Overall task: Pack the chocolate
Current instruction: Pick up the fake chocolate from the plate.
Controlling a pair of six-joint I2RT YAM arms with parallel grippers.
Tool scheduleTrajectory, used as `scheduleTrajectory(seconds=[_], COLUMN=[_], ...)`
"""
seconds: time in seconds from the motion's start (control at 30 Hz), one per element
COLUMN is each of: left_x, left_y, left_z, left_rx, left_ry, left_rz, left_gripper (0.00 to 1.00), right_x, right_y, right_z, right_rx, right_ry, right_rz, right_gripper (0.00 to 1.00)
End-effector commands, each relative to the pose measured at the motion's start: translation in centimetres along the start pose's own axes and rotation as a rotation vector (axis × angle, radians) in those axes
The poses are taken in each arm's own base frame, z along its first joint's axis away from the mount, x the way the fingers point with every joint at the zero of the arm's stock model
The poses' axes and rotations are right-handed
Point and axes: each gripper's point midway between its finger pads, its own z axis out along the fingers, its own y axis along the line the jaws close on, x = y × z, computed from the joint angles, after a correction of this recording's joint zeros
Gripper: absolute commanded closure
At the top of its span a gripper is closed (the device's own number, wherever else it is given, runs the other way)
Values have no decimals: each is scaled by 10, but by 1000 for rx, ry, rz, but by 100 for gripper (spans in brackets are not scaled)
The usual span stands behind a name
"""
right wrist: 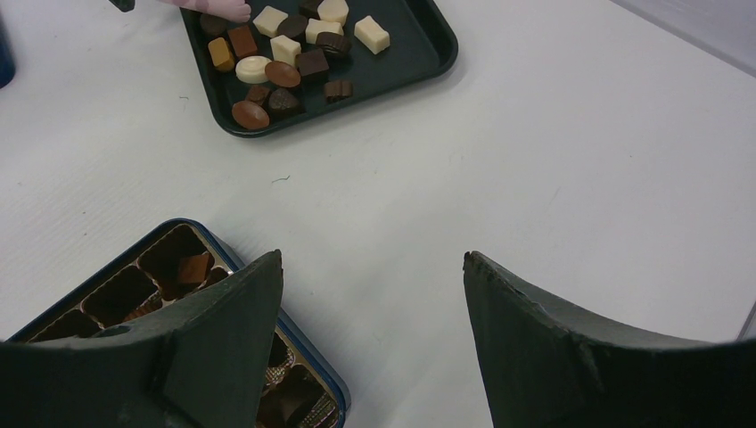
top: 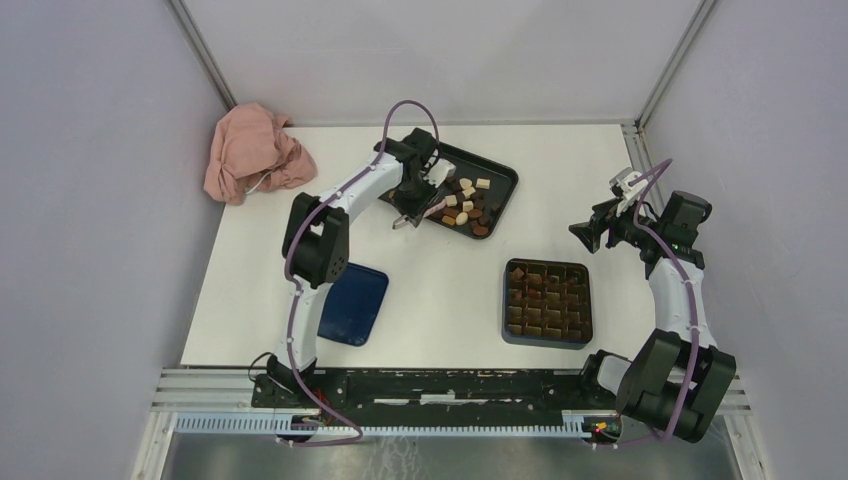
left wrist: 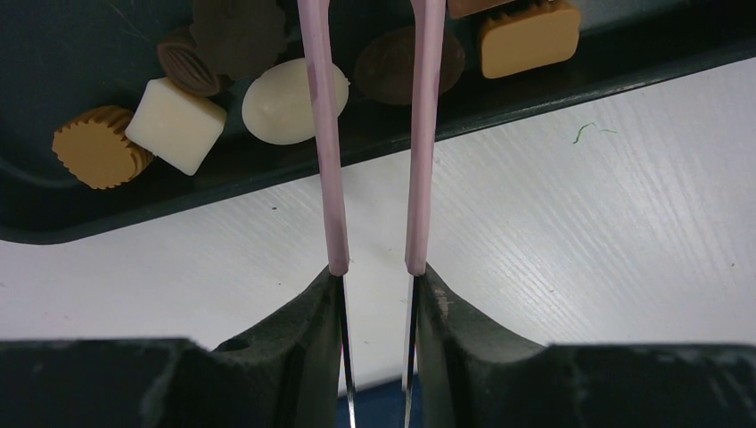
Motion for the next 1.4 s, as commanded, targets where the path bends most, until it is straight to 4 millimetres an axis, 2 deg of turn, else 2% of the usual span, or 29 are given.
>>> scheduleTrajectory(seconds=[0.0, 0.43, 0.8, 1.37], left_x=[-12, -14, -28, -37], left_y=[-4, -16, -11, -13], left_z=[-5, -3, 2, 12], left_rx=[44, 103, 82, 109], left_ry=[-36, -35, -47, -55], left_rz=[45, 50, 31, 27], left_gripper=[61, 61, 61, 60], right_x=[-16, -18, -16, -15], right_y=[-2, -2, -2, -3], right_z=[0, 0, 0, 0], right_rx=[-10, -8, -9, -9], right_ry=[-37, -39, -36, -35], right_rz=[-45, -49, -46, -43], right_gripper=[21, 20, 20, 20])
